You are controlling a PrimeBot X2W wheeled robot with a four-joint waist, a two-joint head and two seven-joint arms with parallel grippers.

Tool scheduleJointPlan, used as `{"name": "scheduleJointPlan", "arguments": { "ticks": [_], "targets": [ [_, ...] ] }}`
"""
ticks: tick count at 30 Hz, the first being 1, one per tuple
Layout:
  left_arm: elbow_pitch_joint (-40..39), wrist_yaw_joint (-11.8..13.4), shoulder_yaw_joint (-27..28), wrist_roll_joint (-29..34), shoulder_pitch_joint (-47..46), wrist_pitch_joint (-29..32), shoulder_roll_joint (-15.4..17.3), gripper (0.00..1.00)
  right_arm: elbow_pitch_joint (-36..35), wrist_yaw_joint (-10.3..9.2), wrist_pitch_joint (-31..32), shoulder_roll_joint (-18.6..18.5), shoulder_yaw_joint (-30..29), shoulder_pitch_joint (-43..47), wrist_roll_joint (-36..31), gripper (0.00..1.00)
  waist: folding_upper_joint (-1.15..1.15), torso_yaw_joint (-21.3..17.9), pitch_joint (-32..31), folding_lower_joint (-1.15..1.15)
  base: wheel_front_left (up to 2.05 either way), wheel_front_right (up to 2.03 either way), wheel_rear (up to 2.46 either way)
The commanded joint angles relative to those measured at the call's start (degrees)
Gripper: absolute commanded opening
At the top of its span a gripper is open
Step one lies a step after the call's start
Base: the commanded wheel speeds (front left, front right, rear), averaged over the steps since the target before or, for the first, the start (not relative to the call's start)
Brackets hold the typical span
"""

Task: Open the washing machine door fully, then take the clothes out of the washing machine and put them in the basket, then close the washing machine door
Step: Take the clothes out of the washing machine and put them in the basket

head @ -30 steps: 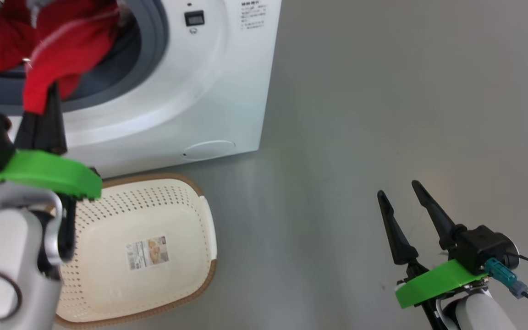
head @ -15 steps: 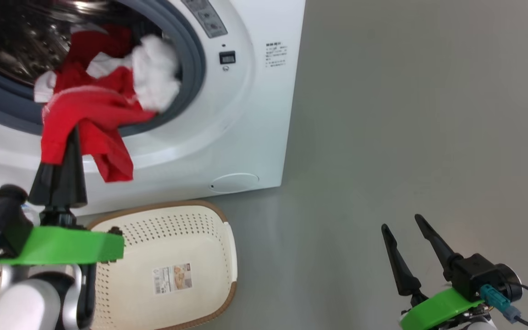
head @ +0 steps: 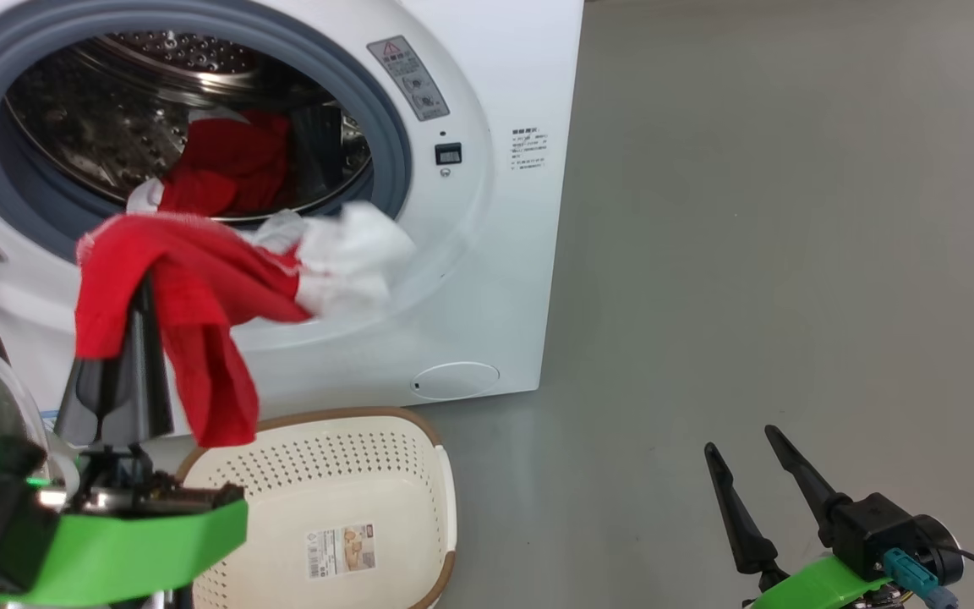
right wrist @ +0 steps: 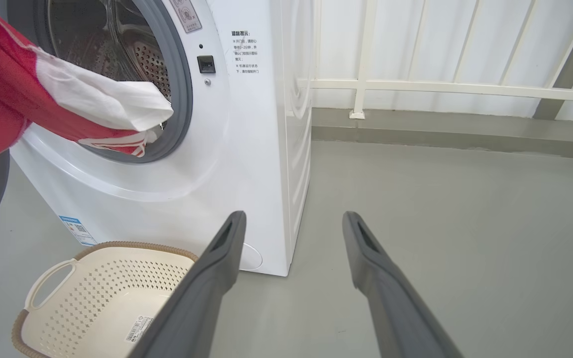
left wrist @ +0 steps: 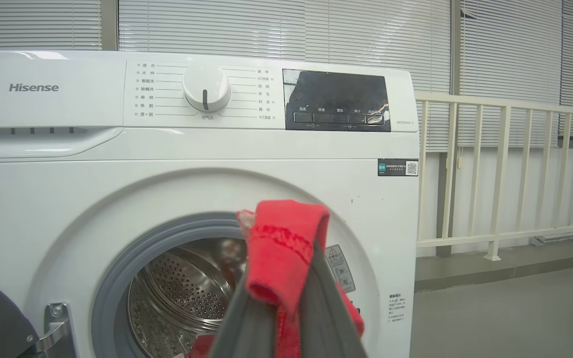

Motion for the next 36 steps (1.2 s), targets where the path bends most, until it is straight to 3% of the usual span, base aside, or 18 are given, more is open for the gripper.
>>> {"name": "scheduleJointPlan", "arguments": {
  "ticks": [1, 9, 18, 24, 29, 36],
  "targets": [
    [-2.3, 0.62, 2.4, 1.02, -0.16, -0.73, 1.31, 0.0, -1.36, 0.36, -0.37, -0.6, 0.98, 0.05, -0.19, 1.0, 0.0, 0.17, -0.4, 0.0, 0.0, 0.0, 0.0],
    [-3.97, 1.03, 2.35, 1.16, 3.54, -3.89, 0.39, 0.0, -1.52, 0.36, -0.37, -0.6, 1.12, 0.64, 0.24, 1.0, 0.0, 0.34, -0.62, 0.0, 0.0, 0.0, 0.0],
    [2.19, 0.13, 2.32, -0.63, 8.22, -6.36, -3.57, 0.0, -2.19, 0.36, -0.37, -0.6, 1.26, 0.07, 0.74, 1.0, 0.0, 0.47, 0.8, 0.0, 0.0, 0.0, 0.0],
    [6.32, -2.29, 3.13, 0.01, 8.49, -6.65, -6.79, 0.0, -2.91, 0.36, -0.37, -0.6, 1.09, -0.81, 0.64, 1.0, 0.0, 0.29, 2.99, 0.0, 0.0, 0.0, 0.0],
    [10.4, -6.81, 6.33, 2.41, 7.31, -6.67, -11.55, 0.0, -4.0, 0.36, -0.37, -0.6, 0.71, -1.98, 0.53, 1.0, 0.0, -0.14, 6.45, 0.0, 0.0, 0.0, 0.0],
    [13.76, -11.24, 11.02, 5.82, 5.0, -6.68, -14.72, 0.0, -5.06, 0.36, -0.37, -0.6, 0.57, -3.79, 0.57, 1.0, 0.0, -0.7, 11.05, 0.0, 0.0, 0.0, 0.0]
  ]
}}
